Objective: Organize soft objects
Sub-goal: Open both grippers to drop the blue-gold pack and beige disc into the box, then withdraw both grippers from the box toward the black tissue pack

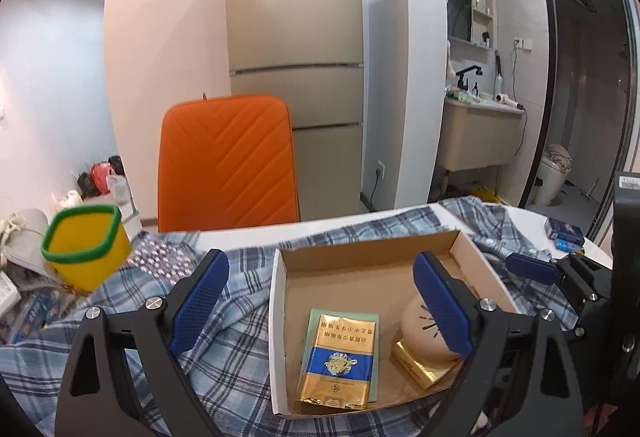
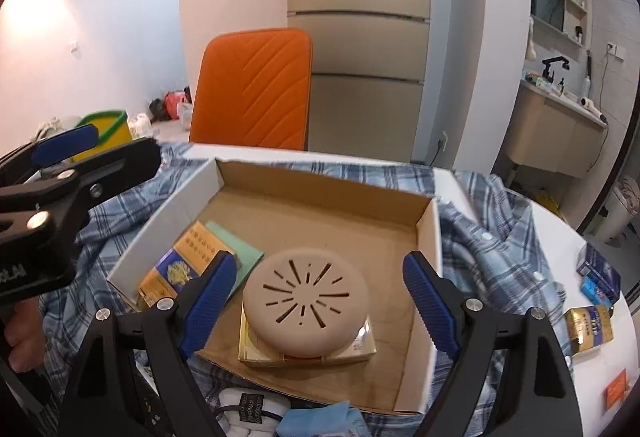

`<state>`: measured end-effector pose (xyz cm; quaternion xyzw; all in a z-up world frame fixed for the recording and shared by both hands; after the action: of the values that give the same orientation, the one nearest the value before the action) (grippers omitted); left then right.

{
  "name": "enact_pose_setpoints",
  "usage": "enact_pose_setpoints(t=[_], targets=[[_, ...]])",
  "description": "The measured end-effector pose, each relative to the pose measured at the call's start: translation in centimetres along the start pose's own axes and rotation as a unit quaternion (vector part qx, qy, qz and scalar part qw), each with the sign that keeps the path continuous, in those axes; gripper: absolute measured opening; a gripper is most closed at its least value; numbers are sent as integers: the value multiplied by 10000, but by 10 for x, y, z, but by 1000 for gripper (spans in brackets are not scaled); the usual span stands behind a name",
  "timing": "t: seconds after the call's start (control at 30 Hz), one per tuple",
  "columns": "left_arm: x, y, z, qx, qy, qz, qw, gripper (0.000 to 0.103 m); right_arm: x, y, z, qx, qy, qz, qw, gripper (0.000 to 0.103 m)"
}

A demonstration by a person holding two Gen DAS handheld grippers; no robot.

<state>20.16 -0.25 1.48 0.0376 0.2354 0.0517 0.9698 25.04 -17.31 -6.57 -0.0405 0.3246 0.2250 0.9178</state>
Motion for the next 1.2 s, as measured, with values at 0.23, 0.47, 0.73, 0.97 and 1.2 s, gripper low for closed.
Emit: enact_pose_setpoints(t=[0.23, 0.47, 0.73, 0.97, 1.2], targets=[[-33, 4, 11, -96, -481, 40, 9988, 93, -39, 7, 13, -60, -453, -101, 9989, 87], [-72, 8, 18, -210, -961, -61, 9951, 102, -85, 13, 16, 26, -822, -303, 9961, 87], [-115, 17, 18, -359, -1438, -24, 9889, 102, -158, 23, 10, -199, -1808, -855, 9796, 103], [-138, 22, 9, -419, -1461, -134, 9883, 102, -196, 27, -3, -190, -2068, -1027, 9728, 103], [-161, 25, -7, -434, -1782, 138, 9829, 102, -219, 41, -21, -265, -2284, -1149, 9664, 103]])
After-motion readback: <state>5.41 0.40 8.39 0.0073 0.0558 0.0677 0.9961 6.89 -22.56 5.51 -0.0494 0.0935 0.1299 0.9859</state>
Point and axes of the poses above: each gripper's, at about its wrist camera, not at the fingertips, and x roughly the way its jaws point, y to its left, z to its top, the point moved 2 cm from there along x, roughly the way its jaws point, and after that the axes turned 11 degrees about z, right-handed, at the moved point
